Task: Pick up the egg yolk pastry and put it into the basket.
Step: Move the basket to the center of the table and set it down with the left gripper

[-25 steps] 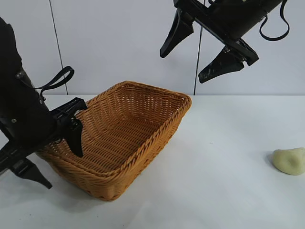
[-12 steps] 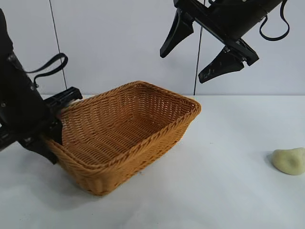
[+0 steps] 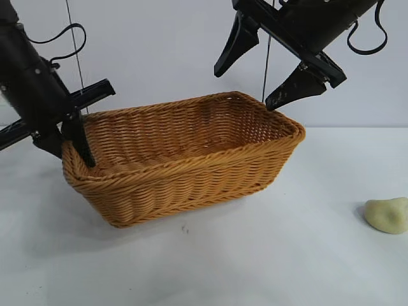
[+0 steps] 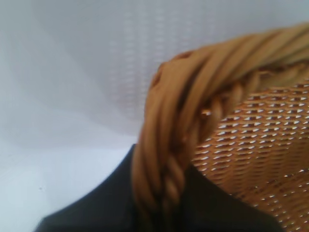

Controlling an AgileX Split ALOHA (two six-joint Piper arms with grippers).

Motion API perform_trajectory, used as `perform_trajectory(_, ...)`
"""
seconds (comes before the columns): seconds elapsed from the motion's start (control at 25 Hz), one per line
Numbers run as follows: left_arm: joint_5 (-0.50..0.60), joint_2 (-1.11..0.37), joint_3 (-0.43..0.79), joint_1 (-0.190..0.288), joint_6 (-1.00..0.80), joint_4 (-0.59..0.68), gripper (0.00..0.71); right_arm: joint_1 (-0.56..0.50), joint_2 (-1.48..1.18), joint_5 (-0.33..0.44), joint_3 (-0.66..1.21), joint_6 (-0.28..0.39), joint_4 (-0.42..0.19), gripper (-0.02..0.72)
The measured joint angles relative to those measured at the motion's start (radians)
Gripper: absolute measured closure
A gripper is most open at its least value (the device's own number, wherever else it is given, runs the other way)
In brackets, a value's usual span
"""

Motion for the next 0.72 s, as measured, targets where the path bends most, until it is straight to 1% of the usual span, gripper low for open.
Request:
perform_trajectory(0.12,0.004,0.012,-0.058,-0.023,0.030,0.057,0.625,0.000,0.000,0.000,0.000,0.000,0.000,0.066)
perform_trajectory(0.24,0.010,0.014,-0.079,-0.046,0.064,0.097,0.625,0.000,0.000,0.000,0.000,0.000,0.000,0.066)
perform_trajectory(0.44,0.060,0.060,-0.079,-0.054,0.134,0.084,0.625,0.000,0.000,0.000,0.000,0.000,0.000,0.066)
perform_trajectory(0.72,0.039,0.137,-0.102,-0.054,0.153,0.083,0.625,0.000,0.000,0.000,0.000,0.000,0.000,0.066)
